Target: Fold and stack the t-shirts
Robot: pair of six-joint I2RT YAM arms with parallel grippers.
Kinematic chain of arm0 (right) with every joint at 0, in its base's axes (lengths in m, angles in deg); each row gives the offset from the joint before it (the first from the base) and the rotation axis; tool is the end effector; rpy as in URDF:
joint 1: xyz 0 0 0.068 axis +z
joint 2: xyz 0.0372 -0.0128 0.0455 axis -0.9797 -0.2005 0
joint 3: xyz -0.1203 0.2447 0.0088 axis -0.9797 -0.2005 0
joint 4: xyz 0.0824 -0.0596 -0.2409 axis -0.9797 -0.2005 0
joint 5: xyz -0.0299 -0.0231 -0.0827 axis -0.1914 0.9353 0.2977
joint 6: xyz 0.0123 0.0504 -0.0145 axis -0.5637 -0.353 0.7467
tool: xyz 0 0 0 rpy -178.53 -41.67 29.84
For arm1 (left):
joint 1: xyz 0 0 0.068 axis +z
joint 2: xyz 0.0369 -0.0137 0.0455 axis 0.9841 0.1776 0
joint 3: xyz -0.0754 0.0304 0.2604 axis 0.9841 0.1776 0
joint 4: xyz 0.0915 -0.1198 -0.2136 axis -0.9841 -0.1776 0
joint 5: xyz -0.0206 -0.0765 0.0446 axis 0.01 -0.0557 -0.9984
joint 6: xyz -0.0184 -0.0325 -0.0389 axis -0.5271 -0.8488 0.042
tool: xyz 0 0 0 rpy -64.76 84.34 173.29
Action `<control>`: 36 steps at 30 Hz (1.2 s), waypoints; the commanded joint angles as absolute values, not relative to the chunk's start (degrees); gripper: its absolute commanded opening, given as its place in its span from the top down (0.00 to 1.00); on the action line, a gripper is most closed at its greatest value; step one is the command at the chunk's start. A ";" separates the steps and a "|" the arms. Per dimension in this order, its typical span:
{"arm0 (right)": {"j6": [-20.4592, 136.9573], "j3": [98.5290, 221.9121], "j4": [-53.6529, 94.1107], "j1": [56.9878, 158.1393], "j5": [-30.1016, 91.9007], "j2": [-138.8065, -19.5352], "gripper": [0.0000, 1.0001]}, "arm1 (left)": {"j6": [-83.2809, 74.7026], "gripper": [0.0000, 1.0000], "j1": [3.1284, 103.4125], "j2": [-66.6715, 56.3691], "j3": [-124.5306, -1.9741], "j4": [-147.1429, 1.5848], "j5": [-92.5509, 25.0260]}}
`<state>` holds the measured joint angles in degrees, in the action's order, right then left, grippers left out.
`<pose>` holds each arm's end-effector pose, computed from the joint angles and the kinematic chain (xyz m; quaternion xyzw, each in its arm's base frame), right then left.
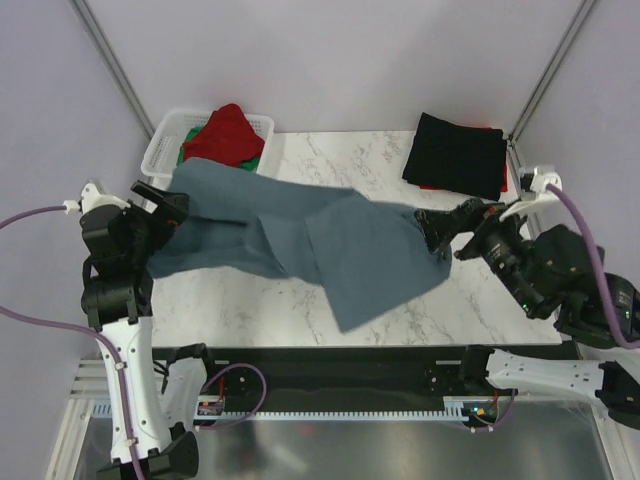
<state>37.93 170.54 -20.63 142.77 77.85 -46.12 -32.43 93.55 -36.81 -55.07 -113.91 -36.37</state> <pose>0.0642 0.0814 0.5015 -0.0005 0.7237 0.2910 0.6257 0.1389 0.0304 0.4019 -0.3399 0.7380 -0.1696 0.5577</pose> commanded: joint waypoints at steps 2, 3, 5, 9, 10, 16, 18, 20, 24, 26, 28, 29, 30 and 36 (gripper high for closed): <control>15.79 156.32 -37.69 142.86 92.50 -40.13 0.02 | -26.90 0.02 93.83 -39.86 -48.67 -117.95 -35.96; 13.32 155.00 -39.89 142.77 92.94 -39.06 0.02 | -26.46 0.02 93.83 -41.43 -47.52 -118.47 -35.96; 9.00 152.27 -42.98 142.77 92.07 -36.17 0.02 | -25.85 0.02 93.83 -43.02 -44.80 -119.53 -35.79; 8.37 149.11 -41.85 142.77 86.37 -35.53 0.02 | -23.57 0.02 93.83 -46.27 -41.89 -121.02 -36.05; 8.90 146.66 -39.14 142.69 82.09 -36.14 0.02 | -23.21 0.02 93.92 -47.41 -41.36 -121.11 -36.05; 8.38 135.32 -28.58 142.77 68.78 -48.35 0.02 | -22.42 0.02 93.83 -47.95 -38.37 -121.03 -37.37; 6.80 133.37 -26.39 142.77 67.29 -51.43 0.02 | -22.68 0.03 93.74 -46.90 -38.11 -120.85 -37.45; 6.18 130.82 -24.54 142.77 66.67 -51.88 0.02 | -23.47 0.04 93.83 -45.58 -36.97 -120.94 -36.75; 5.12 127.04 -20.93 142.77 67.36 -50.56 0.02 | -29.60 0.12 93.83 -41.82 -33.98 -119.45 -33.68; 5.04 125.11 -19.61 142.77 67.28 -50.12 0.02 | -32.95 0.14 93.74 -40.05 -31.88 -117.95 -34.20; 4.86 124.32 -19.43 142.77 66.58 -50.21 0.02 | -36.38 0.16 93.66 -37.33 -30.38 -116.72 -33.50; 4.51 124.23 -19.60 142.77 66.23 -50.12 0.02 | -37.00 0.17 93.22 -36.45 -28.89 -116.37 -32.98; 4.16 124.14 -20.48 142.77 65.97 -49.69 0.02 | -37.35 0.19 92.61 -35.31 -28.18 -116.19 -33.41; -0.23 121.50 -23.55 142.51 69.03 -42.22 0.02 | -43.24 0.16 75.13 -31.44 -25.80 -113.64 -45.53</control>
